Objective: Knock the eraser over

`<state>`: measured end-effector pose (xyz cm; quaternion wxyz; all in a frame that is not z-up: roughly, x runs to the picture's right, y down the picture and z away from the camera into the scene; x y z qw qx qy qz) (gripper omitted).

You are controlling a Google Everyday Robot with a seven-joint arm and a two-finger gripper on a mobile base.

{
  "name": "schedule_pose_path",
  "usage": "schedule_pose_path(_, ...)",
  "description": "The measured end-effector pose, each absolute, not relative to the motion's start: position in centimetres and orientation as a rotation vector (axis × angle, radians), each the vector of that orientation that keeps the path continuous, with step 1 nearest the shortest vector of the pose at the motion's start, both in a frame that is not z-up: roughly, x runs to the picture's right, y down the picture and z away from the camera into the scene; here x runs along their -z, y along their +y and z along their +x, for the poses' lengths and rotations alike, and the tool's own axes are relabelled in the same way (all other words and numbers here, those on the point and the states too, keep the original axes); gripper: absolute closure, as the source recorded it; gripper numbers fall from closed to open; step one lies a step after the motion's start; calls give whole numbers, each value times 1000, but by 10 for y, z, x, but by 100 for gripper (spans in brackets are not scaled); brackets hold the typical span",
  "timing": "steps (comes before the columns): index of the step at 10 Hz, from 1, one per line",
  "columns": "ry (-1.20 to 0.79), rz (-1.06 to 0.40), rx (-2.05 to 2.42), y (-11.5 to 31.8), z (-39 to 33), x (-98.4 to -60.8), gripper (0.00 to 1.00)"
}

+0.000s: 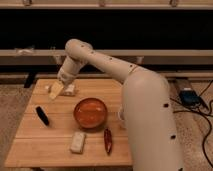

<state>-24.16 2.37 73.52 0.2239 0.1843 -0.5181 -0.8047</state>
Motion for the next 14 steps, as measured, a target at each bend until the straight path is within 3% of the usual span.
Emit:
schedule_pose_path(11,-1429,509,2222,23,-242,-735,20)
schedule_pose_path(14,-1473,483,2340,35,-271,-721,20)
